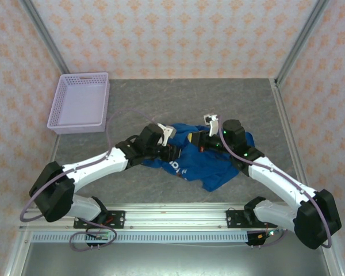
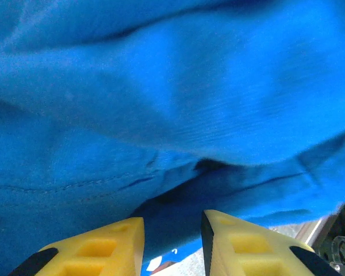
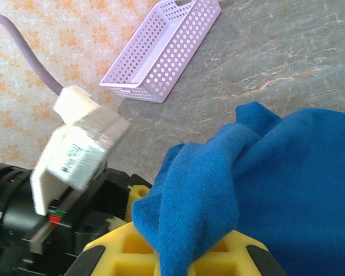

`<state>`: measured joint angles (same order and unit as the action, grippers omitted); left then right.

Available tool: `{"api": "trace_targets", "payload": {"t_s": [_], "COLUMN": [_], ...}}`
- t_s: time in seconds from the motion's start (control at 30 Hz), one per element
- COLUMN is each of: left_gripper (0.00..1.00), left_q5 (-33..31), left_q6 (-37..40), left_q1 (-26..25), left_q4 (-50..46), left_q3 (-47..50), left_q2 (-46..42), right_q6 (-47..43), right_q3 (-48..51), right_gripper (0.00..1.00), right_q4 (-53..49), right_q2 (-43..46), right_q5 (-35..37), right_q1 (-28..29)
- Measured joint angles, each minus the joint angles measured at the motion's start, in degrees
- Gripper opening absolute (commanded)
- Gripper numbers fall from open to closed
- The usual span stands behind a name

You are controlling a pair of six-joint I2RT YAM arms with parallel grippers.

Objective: Fold the inside-out t-shirt

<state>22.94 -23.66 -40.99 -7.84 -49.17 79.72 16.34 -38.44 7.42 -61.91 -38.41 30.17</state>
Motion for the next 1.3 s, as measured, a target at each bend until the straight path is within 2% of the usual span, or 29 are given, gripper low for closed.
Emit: {"api": "trace_targets", "payload": {"t_s": [0.27, 0.5, 0.8, 1.0, 1.13, 1.3], "left_gripper": [0.39, 0.38, 0.25, 0.0, 0.0, 0.0], "left_q5": [-2.01, -2.12, 0.87, 2.95, 5.92, 11.5], "left_q6": [-2.91, -4.74, -5.86, -6.29, -7.21, -10.93], "left_q1": [1.05, 2.05, 2.05, 2.14, 3.76, 7.65], "left_q4": [3.91, 7.43, 11.61, 12.9, 13.25, 13.73], "left_q3": [-1.42, -2.23, -3.56, -4.66, -4.57, -3.04], "left_q2": [2.86, 6.4, 10.43, 12.61, 10.47, 1.38], "right_q6": [0.2, 0.44, 1.95, 2.25, -1.11, -6.01], "right_q3": [0.87, 1.68, 2.27, 2.36, 2.08, 1.01], "right_gripper": [0.0, 0.0, 0.0, 0.0, 0.0, 0.0], "right_q4": [0.37, 0.66, 2.93, 3.37, -1.79, -8.87], "right_q2": [0.07, 0.31, 0.37, 0.94, 3.34, 4.76], "right_q5": [0.07, 0.07, 0.52, 1.6, 7.1, 16.72], "right_q1": [0.0, 0.0, 0.0, -0.17, -0.5, -0.59]}}
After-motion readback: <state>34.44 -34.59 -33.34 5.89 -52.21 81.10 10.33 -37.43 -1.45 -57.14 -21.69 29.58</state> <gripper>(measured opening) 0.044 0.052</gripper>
